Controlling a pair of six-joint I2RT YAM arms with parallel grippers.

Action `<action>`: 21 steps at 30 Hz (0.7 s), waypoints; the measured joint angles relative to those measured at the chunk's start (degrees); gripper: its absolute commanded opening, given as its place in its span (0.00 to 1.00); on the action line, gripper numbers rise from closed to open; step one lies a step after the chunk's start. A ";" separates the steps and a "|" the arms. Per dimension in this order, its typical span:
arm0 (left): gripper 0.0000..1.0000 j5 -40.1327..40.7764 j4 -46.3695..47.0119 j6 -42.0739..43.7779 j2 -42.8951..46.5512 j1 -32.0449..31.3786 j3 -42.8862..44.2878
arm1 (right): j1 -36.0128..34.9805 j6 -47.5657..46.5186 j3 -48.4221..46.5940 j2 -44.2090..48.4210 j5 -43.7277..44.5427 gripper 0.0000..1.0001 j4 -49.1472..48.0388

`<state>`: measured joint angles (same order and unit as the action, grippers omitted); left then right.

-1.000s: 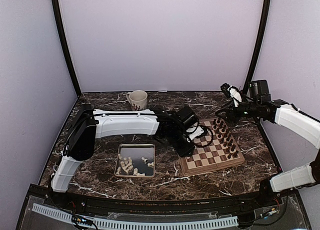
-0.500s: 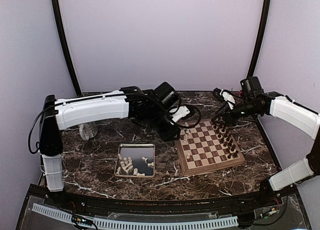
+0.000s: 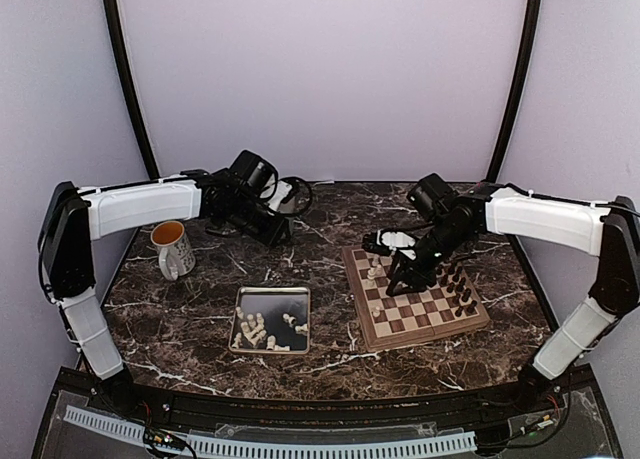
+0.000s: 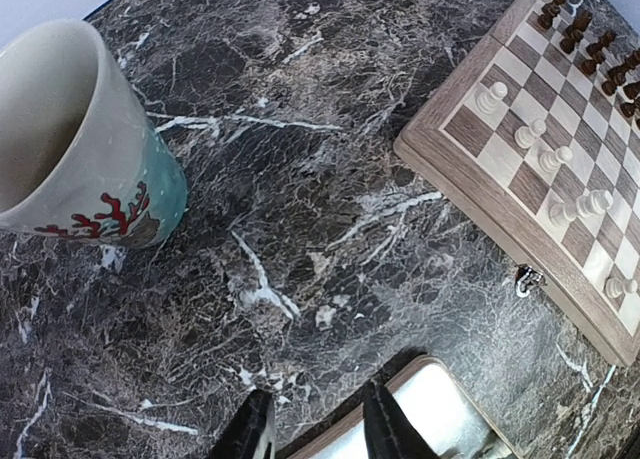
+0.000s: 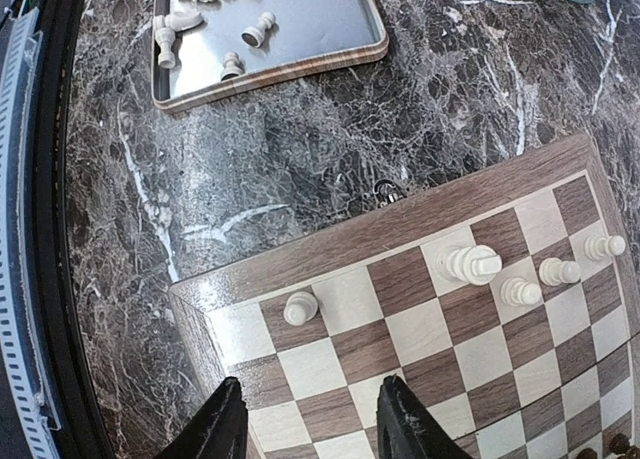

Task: Set up the chess pieces on the board
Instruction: Pick up the pawn from g1.

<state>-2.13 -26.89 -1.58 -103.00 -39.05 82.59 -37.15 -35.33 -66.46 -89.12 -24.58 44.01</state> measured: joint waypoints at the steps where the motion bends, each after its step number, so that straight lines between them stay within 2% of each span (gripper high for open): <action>1: 0.33 0.02 0.66 -0.39 0.28 0.24 -0.61 | -0.72 -0.07 -0.48 -0.37 0.81 0.45 0.28; 9: 0.33 -0.66 3.15 -2.16 2.89 0.15 -1.81 | -6.38 -0.50 -2.69 -4.44 6.43 0.45 1.16; 21: 0.33 -1.42 4.11 -2.32 3.61 0.15 -1.97 | -9.38 0.00 -4.87 -10.29 11.93 0.40 1.46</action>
<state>-3.55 -22.79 -3.90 -99.39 -38.89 80.62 -46.52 -35.33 -71.33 -99.42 -12.64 45.47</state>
